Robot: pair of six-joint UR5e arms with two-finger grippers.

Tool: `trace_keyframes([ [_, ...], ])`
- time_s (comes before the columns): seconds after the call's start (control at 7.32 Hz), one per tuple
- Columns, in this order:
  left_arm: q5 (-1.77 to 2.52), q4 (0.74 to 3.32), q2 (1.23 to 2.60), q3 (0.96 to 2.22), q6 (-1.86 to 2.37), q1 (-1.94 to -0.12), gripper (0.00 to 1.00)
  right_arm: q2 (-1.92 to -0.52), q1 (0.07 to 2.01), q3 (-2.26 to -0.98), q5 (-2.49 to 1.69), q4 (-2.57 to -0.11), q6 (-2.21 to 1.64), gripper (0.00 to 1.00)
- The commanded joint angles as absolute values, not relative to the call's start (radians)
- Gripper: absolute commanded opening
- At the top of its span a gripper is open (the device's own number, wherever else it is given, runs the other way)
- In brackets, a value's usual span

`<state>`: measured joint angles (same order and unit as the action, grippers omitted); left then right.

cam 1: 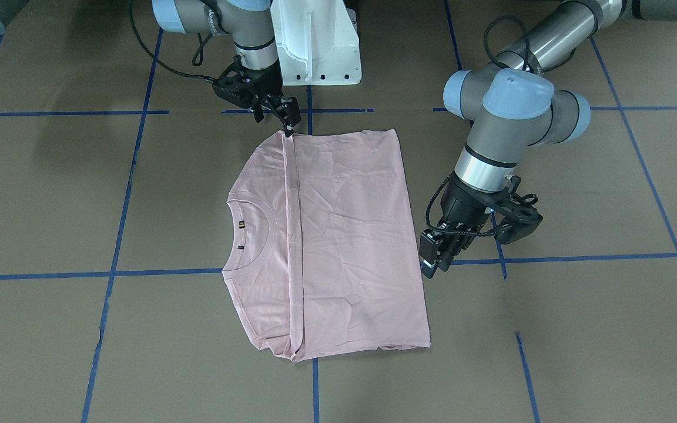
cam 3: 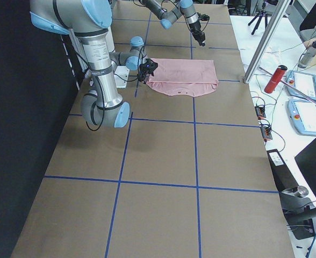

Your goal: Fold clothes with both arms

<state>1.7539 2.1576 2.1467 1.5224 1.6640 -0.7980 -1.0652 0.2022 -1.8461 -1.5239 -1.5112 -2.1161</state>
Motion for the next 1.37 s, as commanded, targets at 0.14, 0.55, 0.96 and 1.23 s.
trace_keyframes([
  [0.14, 1.755, 2.155, 2.141, 1.535, 1.667, -0.798, 0.47, -1.04, 0.199, -1.807, -1.523, -1.511, -2.126, 0.83],
  [0.55, 1.755, 2.14, 2.14, 1.551, 1.669, -0.798, 0.47, -1.045, 0.199, -1.802, -1.525, -1.514, -2.125, 0.73],
  [0.96, 1.755, 2.14, 2.14, 1.551, 1.667, -0.798, 0.47, -1.045, 0.199, -1.792, -1.528, -1.514, -2.123, 0.66],
  [1.23, 1.755, 2.125, 2.14, 1.558, 1.669, -0.798, 0.47, -1.045, 0.199, -1.787, -1.529, -1.514, -2.123, 0.63],
])
